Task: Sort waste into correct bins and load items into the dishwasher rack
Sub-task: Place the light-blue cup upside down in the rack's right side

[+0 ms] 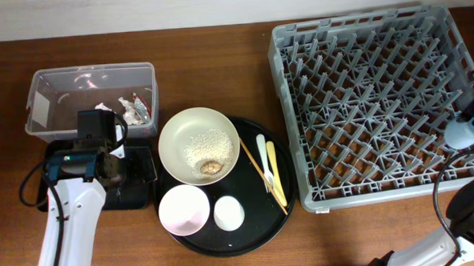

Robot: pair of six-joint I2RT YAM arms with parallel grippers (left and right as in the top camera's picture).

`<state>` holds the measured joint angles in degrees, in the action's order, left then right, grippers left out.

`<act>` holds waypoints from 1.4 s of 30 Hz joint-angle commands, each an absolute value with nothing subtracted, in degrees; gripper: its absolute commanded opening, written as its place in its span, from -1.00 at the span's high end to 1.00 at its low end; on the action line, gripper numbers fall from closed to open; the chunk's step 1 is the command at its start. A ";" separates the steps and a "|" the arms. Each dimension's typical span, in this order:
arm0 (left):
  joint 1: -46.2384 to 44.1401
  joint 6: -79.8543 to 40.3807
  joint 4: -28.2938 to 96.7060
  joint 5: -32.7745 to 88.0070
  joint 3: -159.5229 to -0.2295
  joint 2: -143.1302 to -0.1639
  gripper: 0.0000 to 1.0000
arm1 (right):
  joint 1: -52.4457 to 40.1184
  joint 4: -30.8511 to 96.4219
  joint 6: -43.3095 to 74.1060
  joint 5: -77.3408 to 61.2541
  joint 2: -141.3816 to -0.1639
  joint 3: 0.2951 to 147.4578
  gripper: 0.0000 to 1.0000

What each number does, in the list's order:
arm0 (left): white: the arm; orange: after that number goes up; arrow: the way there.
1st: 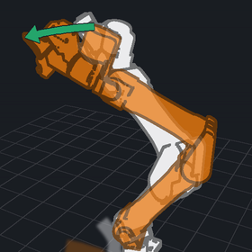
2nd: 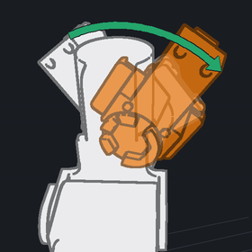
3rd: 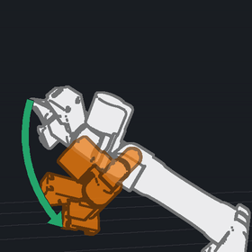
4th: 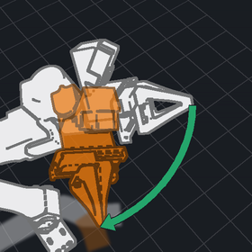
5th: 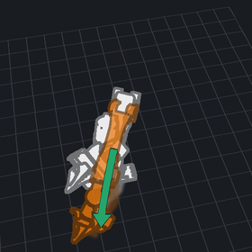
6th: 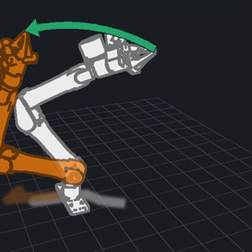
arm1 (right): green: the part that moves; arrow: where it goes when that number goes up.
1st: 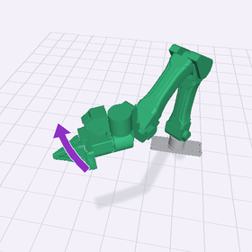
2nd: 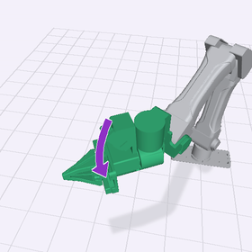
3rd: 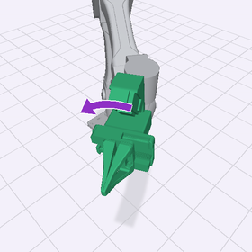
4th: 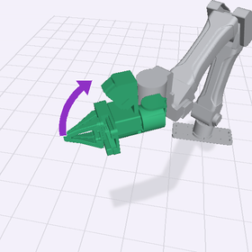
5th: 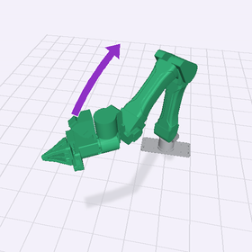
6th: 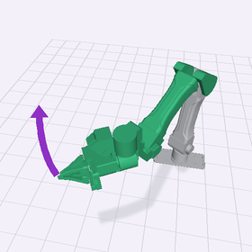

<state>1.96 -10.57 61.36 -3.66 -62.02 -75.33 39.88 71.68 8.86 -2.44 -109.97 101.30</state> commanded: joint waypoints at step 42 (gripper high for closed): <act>2.28 -11.31 61.28 -3.88 -61.71 -75.53 -0.99 | 39.72 77.80 10.96 -0.80 -106.89 100.92 -0.42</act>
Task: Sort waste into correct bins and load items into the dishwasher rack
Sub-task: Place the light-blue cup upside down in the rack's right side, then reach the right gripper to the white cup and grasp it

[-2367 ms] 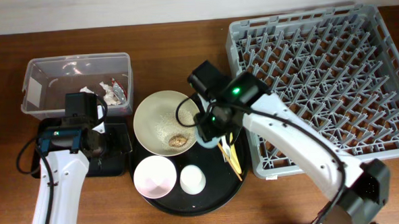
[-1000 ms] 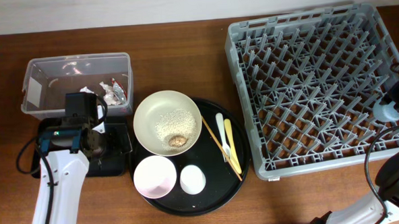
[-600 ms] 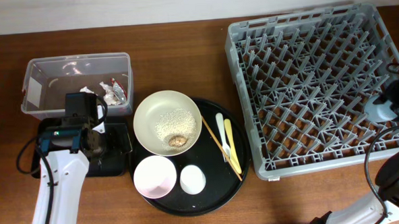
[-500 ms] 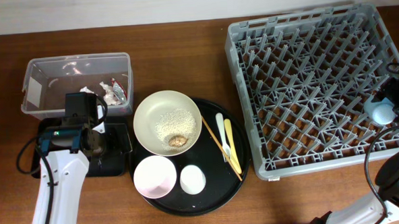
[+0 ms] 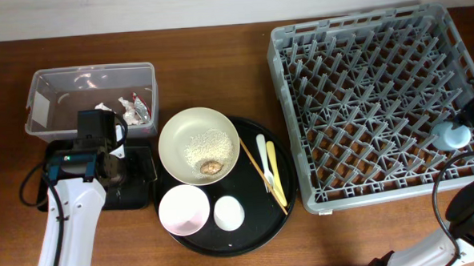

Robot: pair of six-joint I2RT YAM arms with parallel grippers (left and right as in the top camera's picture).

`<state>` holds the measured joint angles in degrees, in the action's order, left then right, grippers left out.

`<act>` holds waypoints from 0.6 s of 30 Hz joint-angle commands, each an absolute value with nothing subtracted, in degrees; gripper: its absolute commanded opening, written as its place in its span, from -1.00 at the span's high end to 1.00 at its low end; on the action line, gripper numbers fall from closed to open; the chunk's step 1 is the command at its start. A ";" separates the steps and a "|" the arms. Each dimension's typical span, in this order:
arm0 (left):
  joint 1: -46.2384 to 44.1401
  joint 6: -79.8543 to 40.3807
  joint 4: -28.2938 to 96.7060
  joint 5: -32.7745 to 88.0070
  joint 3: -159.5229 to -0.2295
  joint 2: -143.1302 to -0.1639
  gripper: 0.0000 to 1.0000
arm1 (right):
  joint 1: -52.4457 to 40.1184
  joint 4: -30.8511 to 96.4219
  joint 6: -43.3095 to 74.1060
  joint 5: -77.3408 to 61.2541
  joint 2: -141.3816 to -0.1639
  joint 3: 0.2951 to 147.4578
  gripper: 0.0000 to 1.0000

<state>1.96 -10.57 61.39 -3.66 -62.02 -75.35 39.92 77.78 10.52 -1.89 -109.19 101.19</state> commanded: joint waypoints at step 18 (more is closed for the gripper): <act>2.28 -11.31 61.45 -3.90 -61.71 -75.53 -0.99 | 38.52 62.94 5.32 -15.49 -102.78 97.93 -0.24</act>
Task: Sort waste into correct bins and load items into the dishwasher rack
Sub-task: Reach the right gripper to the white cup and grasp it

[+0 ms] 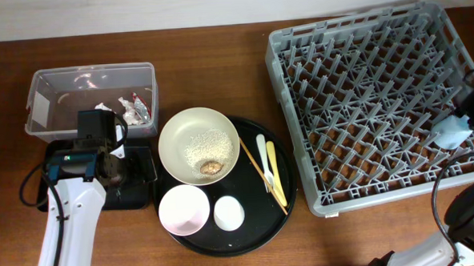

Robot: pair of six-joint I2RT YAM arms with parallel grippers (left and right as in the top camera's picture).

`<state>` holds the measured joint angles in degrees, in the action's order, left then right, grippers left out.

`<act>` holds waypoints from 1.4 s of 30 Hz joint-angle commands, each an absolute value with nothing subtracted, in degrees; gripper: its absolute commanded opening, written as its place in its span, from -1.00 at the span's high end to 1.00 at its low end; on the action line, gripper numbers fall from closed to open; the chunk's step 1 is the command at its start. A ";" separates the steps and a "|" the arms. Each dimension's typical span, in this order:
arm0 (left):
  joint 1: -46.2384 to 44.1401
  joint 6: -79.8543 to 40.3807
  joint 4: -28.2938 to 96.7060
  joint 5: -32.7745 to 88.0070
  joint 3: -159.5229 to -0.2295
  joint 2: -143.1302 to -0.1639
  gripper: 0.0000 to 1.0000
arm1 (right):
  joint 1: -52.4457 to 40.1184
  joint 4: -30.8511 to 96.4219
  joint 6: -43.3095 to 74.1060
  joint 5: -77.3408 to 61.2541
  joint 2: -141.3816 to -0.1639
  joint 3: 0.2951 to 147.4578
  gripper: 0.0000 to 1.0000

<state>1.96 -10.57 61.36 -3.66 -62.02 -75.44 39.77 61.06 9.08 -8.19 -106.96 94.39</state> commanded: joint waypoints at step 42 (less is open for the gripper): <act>2.28 -11.31 60.45 -3.90 -61.71 -75.55 -0.99 | -53.08 59.33 8.64 -8.54 -101.93 78.87 -0.68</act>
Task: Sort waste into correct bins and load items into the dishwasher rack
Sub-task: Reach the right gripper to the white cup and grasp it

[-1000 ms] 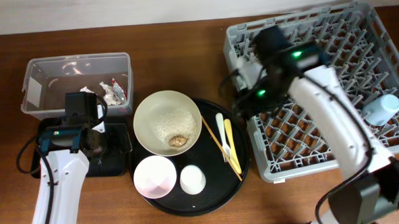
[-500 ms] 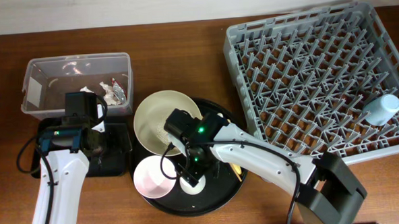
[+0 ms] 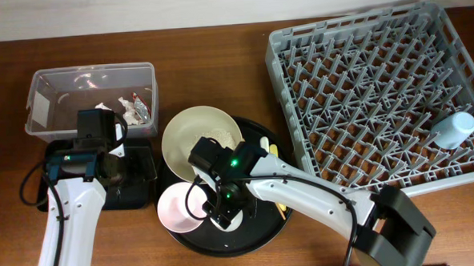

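Observation:
My right gripper (image 3: 225,211) hangs low over the black round tray (image 3: 261,232), its fingers apart over a white cup (image 3: 234,222) that they mostly hide. Beside it sit a pink bowl (image 3: 179,209) and a cream bowl of rice (image 3: 197,135). My right arm covers most of the chopsticks and the pale spoon (image 3: 271,152). A pale blue cup (image 3: 453,129) lies in the grey dishwasher rack (image 3: 363,79) at its right side. My left gripper (image 3: 114,172) hovers over the black bin (image 3: 141,173); its jaws are not clear.
A clear plastic bin (image 3: 60,109) holding wrappers stands at the back left, just behind the black bin. The rack sits askew and reaches the table's right edge. My right arm stretches across the front from its base (image 3: 398,234).
My right gripper has let go of the pale blue cup, which now lies in the rack. It has moved from the rack's right edge to the tray, over the white cup. The left arm is unchanged.
At first my right gripper held the pale blue cup at the rack's right edge. Then the cup was lower, inside the rack. Then the rack stood turned slightly with the cup still gripped. Now the cup rests there and my gripper is at the tray.

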Robot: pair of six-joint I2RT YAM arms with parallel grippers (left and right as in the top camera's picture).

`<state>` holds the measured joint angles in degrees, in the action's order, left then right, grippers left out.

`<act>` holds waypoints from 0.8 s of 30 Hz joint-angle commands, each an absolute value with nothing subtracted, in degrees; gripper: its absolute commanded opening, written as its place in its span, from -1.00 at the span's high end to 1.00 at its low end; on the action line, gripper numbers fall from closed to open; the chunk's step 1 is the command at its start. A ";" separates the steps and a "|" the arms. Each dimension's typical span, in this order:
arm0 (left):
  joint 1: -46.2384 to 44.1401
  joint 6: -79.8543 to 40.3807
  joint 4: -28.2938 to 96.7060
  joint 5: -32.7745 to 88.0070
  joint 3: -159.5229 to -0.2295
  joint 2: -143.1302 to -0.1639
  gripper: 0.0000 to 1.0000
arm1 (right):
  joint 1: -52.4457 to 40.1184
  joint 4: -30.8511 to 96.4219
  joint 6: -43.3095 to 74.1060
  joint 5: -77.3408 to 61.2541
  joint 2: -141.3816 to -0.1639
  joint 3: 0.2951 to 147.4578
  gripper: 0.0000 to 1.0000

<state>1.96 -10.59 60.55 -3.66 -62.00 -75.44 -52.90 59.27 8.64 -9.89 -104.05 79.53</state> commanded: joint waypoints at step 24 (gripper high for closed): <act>2.28 -11.29 60.42 -3.90 -61.71 -75.53 -0.99 | -54.74 53.80 9.98 -8.14 -107.39 76.18 -0.34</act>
